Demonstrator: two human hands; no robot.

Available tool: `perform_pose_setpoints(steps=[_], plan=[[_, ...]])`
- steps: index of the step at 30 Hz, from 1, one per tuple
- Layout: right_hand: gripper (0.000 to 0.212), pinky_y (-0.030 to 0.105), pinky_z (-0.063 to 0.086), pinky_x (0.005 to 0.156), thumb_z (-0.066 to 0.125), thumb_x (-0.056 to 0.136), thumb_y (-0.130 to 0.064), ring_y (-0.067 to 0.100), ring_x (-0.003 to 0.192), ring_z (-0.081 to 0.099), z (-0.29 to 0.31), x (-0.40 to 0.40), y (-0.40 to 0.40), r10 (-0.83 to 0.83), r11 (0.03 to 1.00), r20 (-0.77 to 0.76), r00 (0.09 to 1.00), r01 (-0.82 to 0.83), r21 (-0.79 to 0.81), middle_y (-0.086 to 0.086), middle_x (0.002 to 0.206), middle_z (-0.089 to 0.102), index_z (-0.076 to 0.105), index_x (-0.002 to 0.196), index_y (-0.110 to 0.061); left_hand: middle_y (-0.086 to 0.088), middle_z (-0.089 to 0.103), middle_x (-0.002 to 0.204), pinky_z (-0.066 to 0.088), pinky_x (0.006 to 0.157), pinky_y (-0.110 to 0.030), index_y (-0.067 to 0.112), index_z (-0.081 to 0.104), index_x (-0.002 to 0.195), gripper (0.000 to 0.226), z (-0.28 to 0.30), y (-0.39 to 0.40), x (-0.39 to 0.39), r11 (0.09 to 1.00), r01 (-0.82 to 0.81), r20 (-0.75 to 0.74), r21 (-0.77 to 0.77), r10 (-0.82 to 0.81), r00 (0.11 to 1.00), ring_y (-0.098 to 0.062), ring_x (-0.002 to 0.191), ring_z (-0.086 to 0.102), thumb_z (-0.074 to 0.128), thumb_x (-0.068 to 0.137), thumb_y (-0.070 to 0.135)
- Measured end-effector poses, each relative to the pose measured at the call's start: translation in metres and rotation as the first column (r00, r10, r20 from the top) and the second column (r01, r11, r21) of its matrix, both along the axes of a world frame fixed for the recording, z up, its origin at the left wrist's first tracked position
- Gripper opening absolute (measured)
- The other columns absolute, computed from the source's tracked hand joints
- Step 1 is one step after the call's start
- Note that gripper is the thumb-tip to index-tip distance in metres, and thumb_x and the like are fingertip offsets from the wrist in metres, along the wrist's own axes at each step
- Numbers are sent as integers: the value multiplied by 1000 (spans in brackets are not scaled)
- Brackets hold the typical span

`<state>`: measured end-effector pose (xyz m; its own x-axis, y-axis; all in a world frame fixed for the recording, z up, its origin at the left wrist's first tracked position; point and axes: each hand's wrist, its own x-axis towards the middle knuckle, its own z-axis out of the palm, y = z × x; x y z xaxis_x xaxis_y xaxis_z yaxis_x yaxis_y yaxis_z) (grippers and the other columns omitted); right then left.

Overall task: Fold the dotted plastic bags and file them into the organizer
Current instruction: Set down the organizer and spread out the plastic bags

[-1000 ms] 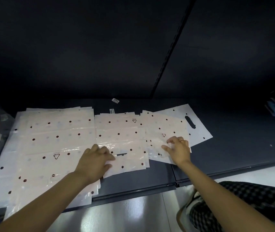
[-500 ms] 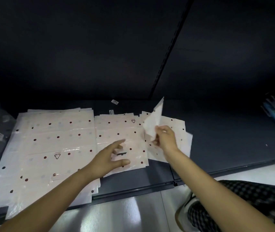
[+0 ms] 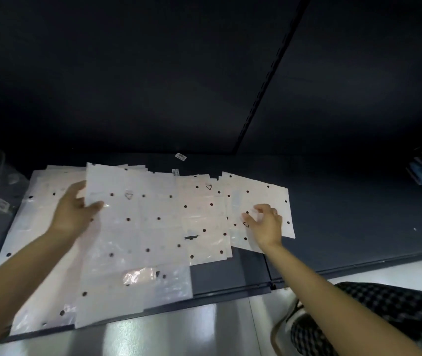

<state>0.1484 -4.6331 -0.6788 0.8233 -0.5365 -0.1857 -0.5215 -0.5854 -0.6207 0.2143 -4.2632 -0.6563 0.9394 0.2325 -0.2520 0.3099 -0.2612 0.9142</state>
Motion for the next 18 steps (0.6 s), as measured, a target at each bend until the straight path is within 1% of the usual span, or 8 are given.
perform_pose_setpoints(steps=[3, 5, 7, 10, 12, 14, 16, 18], plan=[[47, 37, 41, 92, 69, 80, -44, 25, 116, 39, -17, -4, -17, 40, 985, -132, 990, -62, -163, 3, 119, 50, 55, 116, -18, -28, 57, 117, 47, 54, -18, 10, 41, 136, 53, -13, 34, 10, 994, -53, -14, 92, 55, 998, -33, 78, 55, 61, 88, 0], [36, 38, 42, 89, 69, 80, -44, 24, 111, 43, -23, -4, -19, 35, 976, -102, 994, -56, -212, 0, 112, 53, 60, 105, -21, -29, 57, 120, 50, 74, -29, 11, 42, 136, 52, -22, 49, 15, 982, -90, -11, 167, 93, 996, -40, 96, 58, 61, 88, 1], [18, 37, 43, 85, 69, 82, -38, 23, 104, 47, -25, -2, -19, 4, 979, -46, 999, -13, -202, -2, 100, 55, 61, 89, -23, -26, 56, 119, 45, 89, -47, 12, 42, 135, 53, -26, 56, 18, 965, -126, 0, 231, 130, 992, -44, 108, 55, 62, 87, 1], [17, 39, 47, 82, 68, 84, -27, 26, 94, 55, -25, 1, -24, -45, 996, -13, 999, 44, -83, -1, 87, 58, 59, 70, -25, -19, 52, 124, 39, 100, -53, 13, 39, 137, 56, -28, 55, 14, 914, -134, 33, 383, 131, 991, -43, 118, 46, 63, 87, 6], [16, 35, 50, 78, 65, 86, -20, 28, 89, 60, -24, 2, -28, -95, 995, 29, 995, 94, 43, 4, 87, 66, 63, 70, -21, -22, 49, 129, 35, 102, -53, 13, 40, 137, 55, -27, 47, 9, 851, -131, 83, 509, 103, 991, -43, 123, 38, 62, 87, 8], [16, 26, 46, 68, 61, 88, -15, 21, 81, 61, -19, 1, -31, -149, 983, 83, 985, 139, 120, 4, 87, 70, 67, 73, -18, -23, 50, 127, 34, 98, -51, 12, 44, 134, 52, -23, 34, 3, 812, -98, 152, 576, 11, 988, -44, 120, 39, 62, 86, 8], [16, 23, 43, 64, 60, 89, -14, 14, 75, 58, -12, 1, -32, -143, 986, 138, 980, 128, 109, 2, 89, 70, 68, 76, -19, -20, 55, 121, 37, 92, -44, 11, 48, 131, 47, -15, 14, -2, 814, 3, 189, 581, -138, 972, -41, 113, 46, 61, 87, 6], [15, 26, 45, 62, 59, 90, -16, 14, 64, 60, -3, 0, -31, -92, 995, 179, 980, 82, 63, 0, 90, 70, 68, 79, -20, -16, 57, 117, 39, 84, -36, 12, 51, 129, 43, -6, -11, -9, 849, 159, 175, 503, -280, 944, -32, 104, 51, 60, 88, 3]])
